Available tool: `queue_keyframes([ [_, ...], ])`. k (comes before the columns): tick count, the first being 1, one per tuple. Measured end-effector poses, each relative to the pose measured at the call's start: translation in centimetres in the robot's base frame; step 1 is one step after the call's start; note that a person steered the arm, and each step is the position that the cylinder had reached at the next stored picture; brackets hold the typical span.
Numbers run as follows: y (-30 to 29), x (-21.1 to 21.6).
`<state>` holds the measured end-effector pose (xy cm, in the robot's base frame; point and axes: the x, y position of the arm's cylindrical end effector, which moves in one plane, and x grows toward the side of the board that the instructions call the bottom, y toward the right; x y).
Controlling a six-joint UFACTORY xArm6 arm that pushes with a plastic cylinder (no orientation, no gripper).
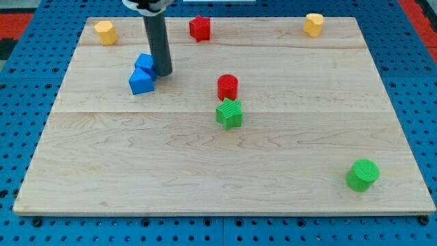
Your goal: Place blue cube to the left of the blue triangle
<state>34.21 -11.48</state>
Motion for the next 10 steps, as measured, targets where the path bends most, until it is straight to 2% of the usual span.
queue_keyframes([
  [2, -3.3, -3.1],
  [3, -9.4, -2.8],
  [4, -11.4, -1.6],
  [5, -11.7, -4.7],
  [6, -15.3, -2.5],
  [7, -13.0, 1.4],
  [8, -12.4, 2.4],
  [10, -11.6, -0.7],
])
